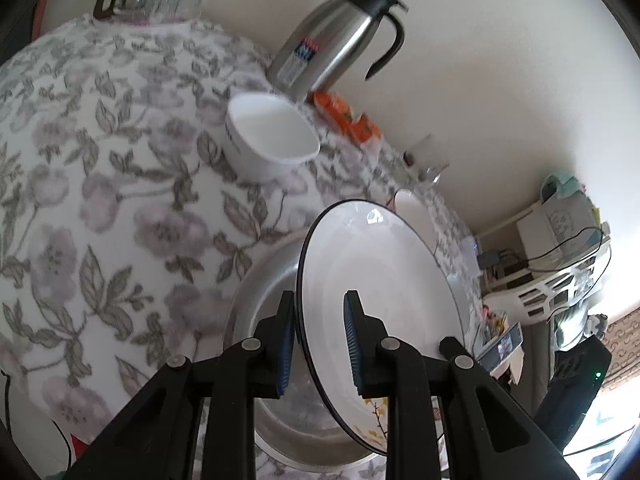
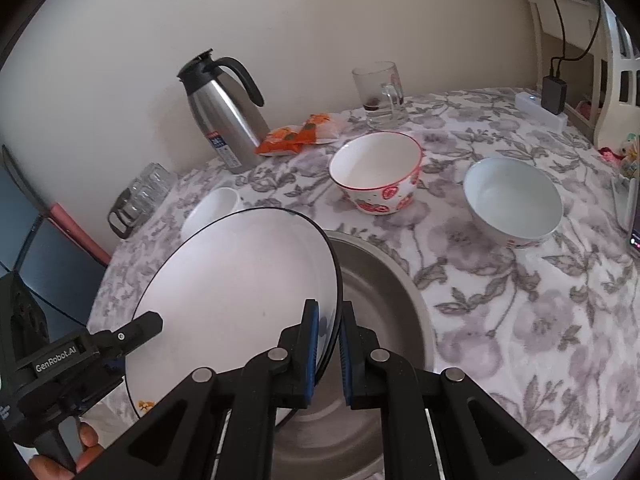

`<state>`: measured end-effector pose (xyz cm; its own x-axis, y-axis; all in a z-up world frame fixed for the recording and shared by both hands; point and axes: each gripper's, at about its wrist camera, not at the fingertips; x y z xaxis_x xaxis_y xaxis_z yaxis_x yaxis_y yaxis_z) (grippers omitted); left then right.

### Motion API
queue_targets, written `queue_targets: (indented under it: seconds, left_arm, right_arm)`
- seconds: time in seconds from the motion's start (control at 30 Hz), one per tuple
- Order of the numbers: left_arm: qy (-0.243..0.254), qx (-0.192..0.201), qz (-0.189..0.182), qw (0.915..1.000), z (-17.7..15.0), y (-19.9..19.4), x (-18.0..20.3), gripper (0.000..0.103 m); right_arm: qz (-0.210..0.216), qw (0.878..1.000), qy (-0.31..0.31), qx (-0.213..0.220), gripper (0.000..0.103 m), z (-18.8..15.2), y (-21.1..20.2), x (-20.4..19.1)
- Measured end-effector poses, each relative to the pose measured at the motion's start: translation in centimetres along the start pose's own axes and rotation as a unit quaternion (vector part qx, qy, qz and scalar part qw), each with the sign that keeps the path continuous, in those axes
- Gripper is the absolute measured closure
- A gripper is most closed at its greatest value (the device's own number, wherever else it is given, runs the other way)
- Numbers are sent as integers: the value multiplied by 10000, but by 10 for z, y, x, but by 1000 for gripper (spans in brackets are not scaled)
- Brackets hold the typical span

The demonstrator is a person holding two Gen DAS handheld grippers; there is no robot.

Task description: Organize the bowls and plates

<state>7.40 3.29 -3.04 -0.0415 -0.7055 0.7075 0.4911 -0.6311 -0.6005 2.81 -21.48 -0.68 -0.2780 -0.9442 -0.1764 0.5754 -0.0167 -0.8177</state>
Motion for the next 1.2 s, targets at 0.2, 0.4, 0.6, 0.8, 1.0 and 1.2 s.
queue_targets:
  seconds: [0.2, 0.4, 0.6, 0.8, 1.0, 1.2]
  left_arm:
    - [5, -447, 293, 9986, -6, 25, -6, 80]
    - [125, -648, 558, 9963, -10, 39, -8, 80]
    - [116, -723, 716, 9947, -9, 45, -13, 80]
    - [169, -827, 876, 9926, -10, 51, -15, 80]
    - [36, -960, 899, 9913, -12, 56, -21, 80]
    - [23, -1068, 936, 9899, -13, 61, -23, 80]
  right_arm:
    - [-147, 9997, 60, -198, 93, -6, 19, 10]
    - [-244, 9995, 42, -221, 92, -8, 27, 13]
    - [-295, 9993, -50, -245, 93, -11, 34, 12]
    - [-350, 9990, -97, -277, 93, -12, 39, 12]
    - [-411, 9983, -128, -393, 93, -15, 46, 12]
    - [-471, 9978, -150, -432, 93, -16, 49, 13]
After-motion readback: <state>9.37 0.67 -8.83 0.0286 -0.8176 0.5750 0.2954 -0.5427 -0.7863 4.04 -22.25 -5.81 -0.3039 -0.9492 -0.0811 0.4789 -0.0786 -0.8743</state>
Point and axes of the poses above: each gripper's, at about its wrist camera, not at the fingertips, and y roughly the way its jaws point, x to its right, z to its top, and after that the axes turned 12 degrees about -z, right-handed
